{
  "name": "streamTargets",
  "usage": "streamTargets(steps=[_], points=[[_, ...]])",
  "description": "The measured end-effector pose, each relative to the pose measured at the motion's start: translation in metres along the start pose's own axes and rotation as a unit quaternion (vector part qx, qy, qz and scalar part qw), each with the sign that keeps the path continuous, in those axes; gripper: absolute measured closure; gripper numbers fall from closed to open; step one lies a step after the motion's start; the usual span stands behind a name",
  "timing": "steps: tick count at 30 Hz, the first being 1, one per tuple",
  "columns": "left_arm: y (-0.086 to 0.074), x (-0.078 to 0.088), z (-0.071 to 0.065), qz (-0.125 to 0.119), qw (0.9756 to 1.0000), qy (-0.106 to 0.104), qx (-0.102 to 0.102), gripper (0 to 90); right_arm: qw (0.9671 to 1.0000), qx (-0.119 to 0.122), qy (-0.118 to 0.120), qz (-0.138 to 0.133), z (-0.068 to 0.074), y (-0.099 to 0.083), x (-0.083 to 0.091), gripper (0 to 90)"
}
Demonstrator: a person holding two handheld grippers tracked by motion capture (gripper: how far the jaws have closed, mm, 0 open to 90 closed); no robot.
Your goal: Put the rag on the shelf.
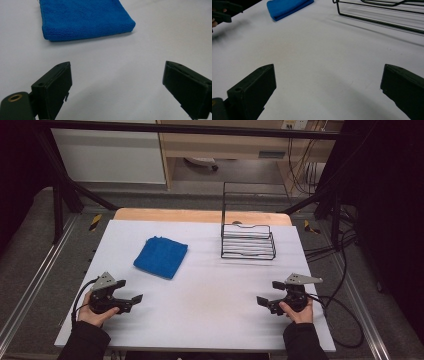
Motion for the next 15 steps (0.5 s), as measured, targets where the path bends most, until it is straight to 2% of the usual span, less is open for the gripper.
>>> streamTargets(steps=[6, 15], points=[[0.0022, 0.0002, -0.0013, 0.000, 1.0000, 0.000, -0.004, 8.5, 1.0000, 0.001, -0.001, 0.001, -0.0002, 0.0000, -0.0001, 0.7], [0.0053, -0.0013, -0.0025, 0.001, 1.0000, -0.001, 0.002, 7.5, 1.0000, -0.001, -0.004, 0.003, 0.0003, -0.0006, -0.0013, 0.7]])
Point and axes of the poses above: each handheld gripper's, and its own axes: x roughly backward along the jaws, y roughly out of its top, z roughly to its left, the point moved 6 cm from there along -x, roughly forward along the jaws, and after that the axes turned 15 degrees about -x, right-handed, at the moved point
